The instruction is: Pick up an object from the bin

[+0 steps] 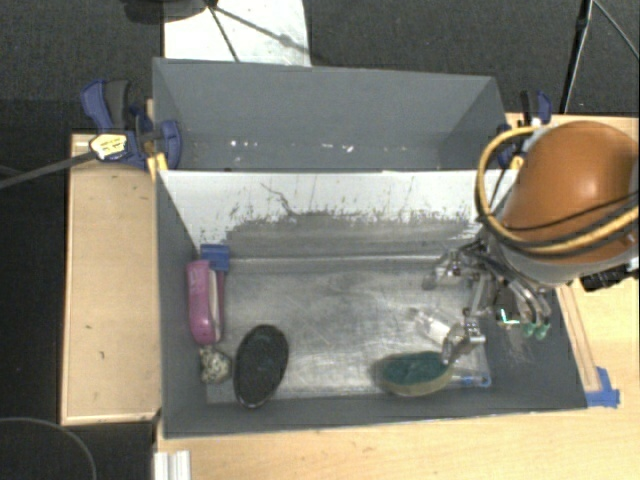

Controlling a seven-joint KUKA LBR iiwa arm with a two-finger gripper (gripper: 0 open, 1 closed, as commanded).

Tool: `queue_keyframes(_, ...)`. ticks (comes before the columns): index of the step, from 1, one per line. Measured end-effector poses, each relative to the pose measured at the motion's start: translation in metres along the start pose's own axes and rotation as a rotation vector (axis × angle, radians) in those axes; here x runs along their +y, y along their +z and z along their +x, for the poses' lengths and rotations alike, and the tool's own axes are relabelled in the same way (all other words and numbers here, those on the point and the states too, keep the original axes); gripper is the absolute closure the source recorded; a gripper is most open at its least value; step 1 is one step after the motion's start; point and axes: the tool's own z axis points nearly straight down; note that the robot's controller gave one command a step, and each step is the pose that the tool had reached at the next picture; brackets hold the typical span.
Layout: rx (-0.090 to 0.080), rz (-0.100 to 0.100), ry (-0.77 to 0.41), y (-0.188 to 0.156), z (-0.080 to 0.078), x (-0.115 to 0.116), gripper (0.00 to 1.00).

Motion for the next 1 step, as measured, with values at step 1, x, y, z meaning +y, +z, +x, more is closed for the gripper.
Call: queue_keyframes(1,-0.026,0.002,-0.216,0.1631,-0.0093,-0.0017,0.00)
